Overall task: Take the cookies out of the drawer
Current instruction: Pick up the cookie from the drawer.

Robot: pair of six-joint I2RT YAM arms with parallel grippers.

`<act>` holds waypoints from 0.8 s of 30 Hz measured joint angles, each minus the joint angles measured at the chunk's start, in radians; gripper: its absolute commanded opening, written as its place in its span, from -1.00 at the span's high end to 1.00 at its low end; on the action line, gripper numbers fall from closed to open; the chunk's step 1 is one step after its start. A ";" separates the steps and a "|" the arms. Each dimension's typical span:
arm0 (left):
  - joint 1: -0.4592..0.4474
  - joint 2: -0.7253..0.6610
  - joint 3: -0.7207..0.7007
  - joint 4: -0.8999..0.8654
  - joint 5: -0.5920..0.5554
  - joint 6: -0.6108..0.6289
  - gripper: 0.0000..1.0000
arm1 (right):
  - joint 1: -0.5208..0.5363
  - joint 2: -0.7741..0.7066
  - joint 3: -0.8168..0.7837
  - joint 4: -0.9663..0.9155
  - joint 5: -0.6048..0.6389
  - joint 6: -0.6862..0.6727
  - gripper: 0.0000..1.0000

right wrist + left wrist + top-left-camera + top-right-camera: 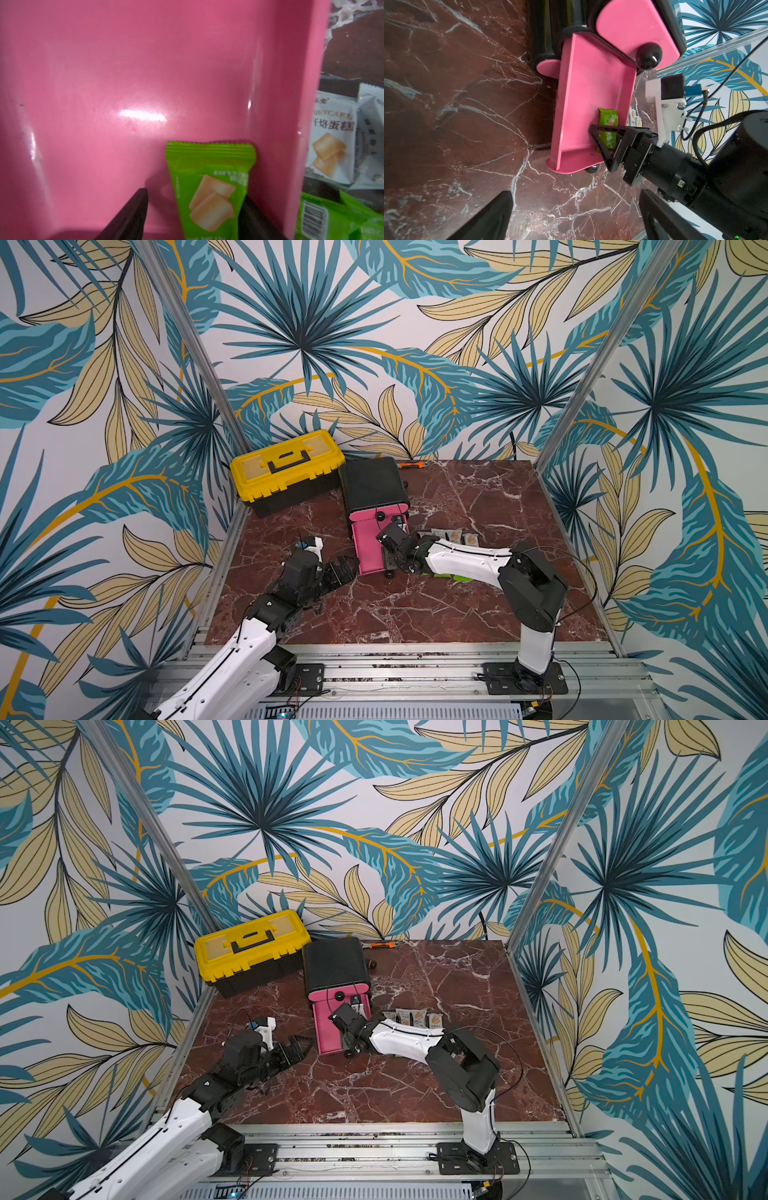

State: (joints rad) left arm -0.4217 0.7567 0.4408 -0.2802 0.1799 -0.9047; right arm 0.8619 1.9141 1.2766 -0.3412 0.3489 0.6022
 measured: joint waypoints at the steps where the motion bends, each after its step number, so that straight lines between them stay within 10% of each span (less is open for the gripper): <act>1: 0.000 0.000 0.001 -0.007 0.000 0.001 -1.00 | 0.002 0.003 0.002 -0.001 0.006 -0.004 -0.17; 9: 0.000 -0.020 0.050 -0.079 -0.009 0.025 -1.00 | 0.011 0.005 0.005 0.001 0.040 -0.027 0.30; 24: 0.000 -0.083 0.120 -0.190 -0.049 0.050 -1.00 | 0.042 -0.146 -0.045 -0.019 0.050 -0.034 0.53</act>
State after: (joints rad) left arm -0.4217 0.6739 0.5610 -0.4698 0.1310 -0.8551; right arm 0.9035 1.7683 1.2312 -0.3599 0.3992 0.5686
